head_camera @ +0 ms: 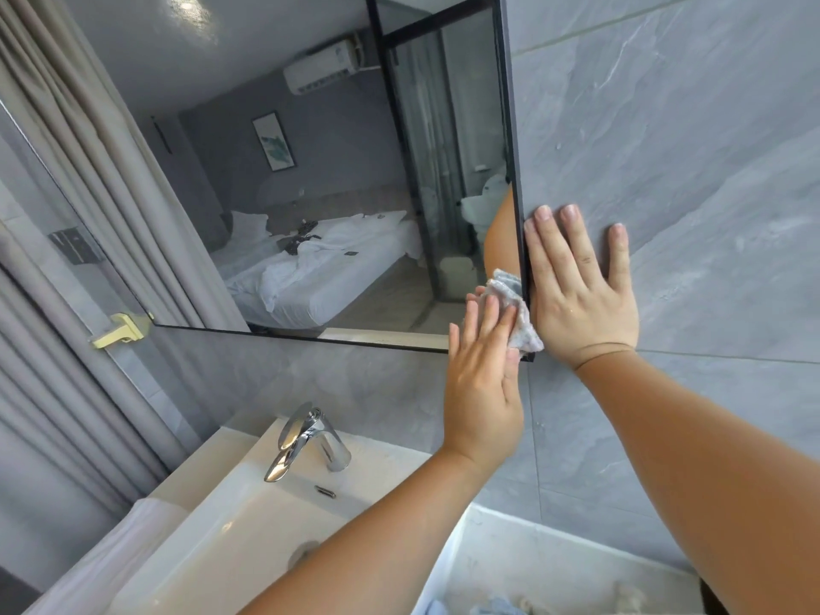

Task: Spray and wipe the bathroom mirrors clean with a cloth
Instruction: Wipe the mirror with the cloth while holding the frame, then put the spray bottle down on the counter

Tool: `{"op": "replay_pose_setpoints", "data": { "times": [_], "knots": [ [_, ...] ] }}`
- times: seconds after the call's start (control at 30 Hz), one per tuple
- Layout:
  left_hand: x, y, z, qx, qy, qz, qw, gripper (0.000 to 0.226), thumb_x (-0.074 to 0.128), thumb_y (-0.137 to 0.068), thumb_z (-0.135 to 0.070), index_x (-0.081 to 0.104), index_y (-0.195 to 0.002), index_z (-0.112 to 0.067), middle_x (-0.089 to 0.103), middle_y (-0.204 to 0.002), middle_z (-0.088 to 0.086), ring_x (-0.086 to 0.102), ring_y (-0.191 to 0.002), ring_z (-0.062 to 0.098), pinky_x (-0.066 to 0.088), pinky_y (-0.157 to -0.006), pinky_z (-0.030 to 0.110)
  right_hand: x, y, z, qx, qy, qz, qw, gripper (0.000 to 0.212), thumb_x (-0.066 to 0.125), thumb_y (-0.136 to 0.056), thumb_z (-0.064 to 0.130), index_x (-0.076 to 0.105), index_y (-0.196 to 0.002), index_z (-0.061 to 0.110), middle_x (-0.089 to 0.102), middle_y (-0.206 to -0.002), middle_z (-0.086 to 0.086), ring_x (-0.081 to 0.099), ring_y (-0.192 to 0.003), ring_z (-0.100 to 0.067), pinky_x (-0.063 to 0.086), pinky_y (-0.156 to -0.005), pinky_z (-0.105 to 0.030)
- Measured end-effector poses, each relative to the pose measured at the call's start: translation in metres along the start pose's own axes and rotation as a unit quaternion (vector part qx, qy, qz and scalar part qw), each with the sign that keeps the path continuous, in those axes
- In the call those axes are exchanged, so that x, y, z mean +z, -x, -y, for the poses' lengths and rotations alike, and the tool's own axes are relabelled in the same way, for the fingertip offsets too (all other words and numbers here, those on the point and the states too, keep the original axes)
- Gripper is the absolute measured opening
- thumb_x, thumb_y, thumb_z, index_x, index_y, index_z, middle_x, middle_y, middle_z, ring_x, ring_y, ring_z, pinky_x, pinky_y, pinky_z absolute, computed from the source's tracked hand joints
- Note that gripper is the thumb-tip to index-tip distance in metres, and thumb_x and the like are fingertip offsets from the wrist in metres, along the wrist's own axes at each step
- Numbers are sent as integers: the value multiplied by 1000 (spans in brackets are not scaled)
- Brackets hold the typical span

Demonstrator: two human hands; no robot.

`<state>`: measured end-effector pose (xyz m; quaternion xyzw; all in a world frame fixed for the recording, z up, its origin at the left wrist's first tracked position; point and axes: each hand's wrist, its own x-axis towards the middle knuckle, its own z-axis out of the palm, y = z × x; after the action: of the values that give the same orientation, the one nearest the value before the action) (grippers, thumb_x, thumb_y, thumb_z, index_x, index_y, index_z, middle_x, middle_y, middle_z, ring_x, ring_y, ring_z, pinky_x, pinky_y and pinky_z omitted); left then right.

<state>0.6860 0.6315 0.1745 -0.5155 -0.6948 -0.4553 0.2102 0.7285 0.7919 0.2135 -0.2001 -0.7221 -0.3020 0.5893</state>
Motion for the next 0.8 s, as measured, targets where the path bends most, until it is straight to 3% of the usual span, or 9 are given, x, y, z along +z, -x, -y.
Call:
{"op": "replay_pose_setpoints", "data": {
  "times": [0.07, 0.13, 0.23, 0.33, 0.4, 0.47, 0.6, 0.67, 0.8],
  "knots": [
    [-9, 13, -23, -80, 91, -5, 993, 45, 32, -111, -17, 40, -155, -24, 41, -161, -5, 28, -152, 5, 22, -124, 28, -6, -3, 1, 4, -31, 13, 999, 61, 42, -105, 24, 30, -162, 7, 30, -169, -4, 27, -156, -25, 5, -129, -55],
    [-19, 25, -43, -175, 133, -12, 976, 38, 33, -112, -22, 57, -141, -23, 65, -134, -10, 54, -125, -6, 38, -102, 11, -18, -2, 0, 17, -88, 27, 996, 54, 35, -107, 20, 37, -159, 4, 36, -166, -9, 30, -155, -26, 5, -128, -58],
    [-34, 48, -61, -282, 179, -20, 942, 32, 34, -112, -24, 65, -111, -18, 70, -101, -16, 62, -98, -7, 42, -85, 11, -58, 18, -1, 56, -150, 28, 987, 49, 44, -100, 7, 53, -148, 1, 54, -153, -14, 46, -147, -31, 21, -124, -64],
    [-42, 79, -73, -358, 204, 7, 911, 32, 37, -111, -27, 65, -97, -23, 70, -92, -15, 62, -90, -10, 43, -81, 15, -116, 63, 2, 164, -239, 147, 946, 51, 55, -94, 2, 55, -145, 5, 69, -128, -12, 66, -117, -36, 44, -112, -53],
    [-47, 101, -80, -395, 213, 33, 893, 33, 40, -110, -29, 63, -86, -25, 65, -77, -8, 59, -76, -6, 43, -76, 23, -157, 89, 7, 310, -319, 274, 853, 47, 55, -99, 8, 55, -145, 19, 74, -118, -1, 67, -94, -29, 53, -93, -42],
    [-53, 126, -86, -443, 231, 54, 864, 34, 44, -109, -32, 66, -87, -21, 69, -80, -6, 61, -77, -3, 49, -80, 31, -195, 113, 12, 458, -375, 358, 722, 39, 54, -101, 14, 60, -137, 30, 76, -111, 9, 70, -89, -15, 54, -91, -38],
    [-67, 172, -103, -517, 288, 121, 797, 19, 63, -98, -34, 74, -96, -19, 77, -97, -5, 71, -96, 15, 53, -98, 52, -258, 157, 25, 665, -435, 383, 471, 28, 55, -103, 14, 69, -126, 20, 80, -102, -2, 78, -86, -15, 59, -94, -39],
    [-75, 192, -114, -490, 280, 164, 809, 15, 68, -93, -31, 74, -100, -19, 78, -97, -1, 73, -98, 20, 55, -97, 51, -288, 172, 30, 703, -439, 392, 400, 23, 57, -105, 17, 70, -123, 15, 81, -96, -3, 78, -82, -18, 61, -90, -38],
    [-96, 228, -128, -339, 173, 268, 885, 21, 70, -93, -10, 73, -112, -19, 76, -101, -7, 68, -94, 5, 51, -83, 20, -340, 193, 37, 742, -446, 403, 296, 25, 60, -104, 23, 69, -123, 10, 79, -103, -13, 74, -85, -31, 61, -89, -44]
  ]
}}
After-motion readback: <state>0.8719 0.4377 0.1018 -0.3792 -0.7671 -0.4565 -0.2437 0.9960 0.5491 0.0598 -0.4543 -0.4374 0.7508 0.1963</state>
